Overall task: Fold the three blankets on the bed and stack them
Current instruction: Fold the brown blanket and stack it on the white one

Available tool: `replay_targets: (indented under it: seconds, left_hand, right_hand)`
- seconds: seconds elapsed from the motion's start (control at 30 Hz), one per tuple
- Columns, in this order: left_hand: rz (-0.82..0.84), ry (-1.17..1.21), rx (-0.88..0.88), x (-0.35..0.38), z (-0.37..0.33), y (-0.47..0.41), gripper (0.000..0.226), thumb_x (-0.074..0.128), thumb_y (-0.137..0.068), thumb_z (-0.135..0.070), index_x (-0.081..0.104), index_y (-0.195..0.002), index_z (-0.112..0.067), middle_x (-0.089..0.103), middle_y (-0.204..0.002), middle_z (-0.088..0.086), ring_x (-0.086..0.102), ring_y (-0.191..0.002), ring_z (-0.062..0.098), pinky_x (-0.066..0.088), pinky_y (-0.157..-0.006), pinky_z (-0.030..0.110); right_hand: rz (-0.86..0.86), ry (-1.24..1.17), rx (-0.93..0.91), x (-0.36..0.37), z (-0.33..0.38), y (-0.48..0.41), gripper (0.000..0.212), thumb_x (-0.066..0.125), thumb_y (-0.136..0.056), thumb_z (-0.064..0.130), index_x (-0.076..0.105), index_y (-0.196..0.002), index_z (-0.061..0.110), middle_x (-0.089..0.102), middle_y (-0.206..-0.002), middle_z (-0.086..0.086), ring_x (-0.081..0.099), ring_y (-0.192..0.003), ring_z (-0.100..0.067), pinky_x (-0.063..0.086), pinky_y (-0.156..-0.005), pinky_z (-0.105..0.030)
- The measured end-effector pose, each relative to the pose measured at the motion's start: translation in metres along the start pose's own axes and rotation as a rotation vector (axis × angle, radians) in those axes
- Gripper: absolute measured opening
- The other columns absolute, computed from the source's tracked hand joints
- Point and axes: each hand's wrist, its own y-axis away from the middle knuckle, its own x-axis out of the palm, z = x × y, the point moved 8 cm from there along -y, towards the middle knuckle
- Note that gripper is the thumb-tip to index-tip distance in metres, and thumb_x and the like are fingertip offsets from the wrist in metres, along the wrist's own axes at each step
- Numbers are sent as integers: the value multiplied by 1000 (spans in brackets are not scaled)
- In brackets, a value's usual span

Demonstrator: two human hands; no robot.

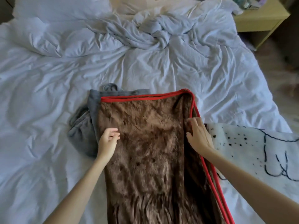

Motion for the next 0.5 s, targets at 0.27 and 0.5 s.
replay_targets:
  seconds: [0.27, 0.5]
  left_hand:
    - [21, -335, 125, 25, 104, 215, 19, 58, -93, -4, 66, -107, -13, 55, -106, -1, 59, -99, 19, 45, -83, 27]
    - [-15, -392, 52, 41, 189, 364, 25, 68, -89, -12, 63, -114, -12, 50, -117, 3, 51, -112, 23, 44, -93, 31]
  right_hand:
    - [114, -78, 73, 42, -83, 225, 24, 55, -91, 12, 55, -114, 19, 51, -119, 5, 62, -81, -19, 53, -60, -37]
    - [311, -227, 355, 107, -180, 371, 31, 69, -85, 27, 53, -108, 13, 60, -104, -5, 57, -85, -20, 47, -73, -33]
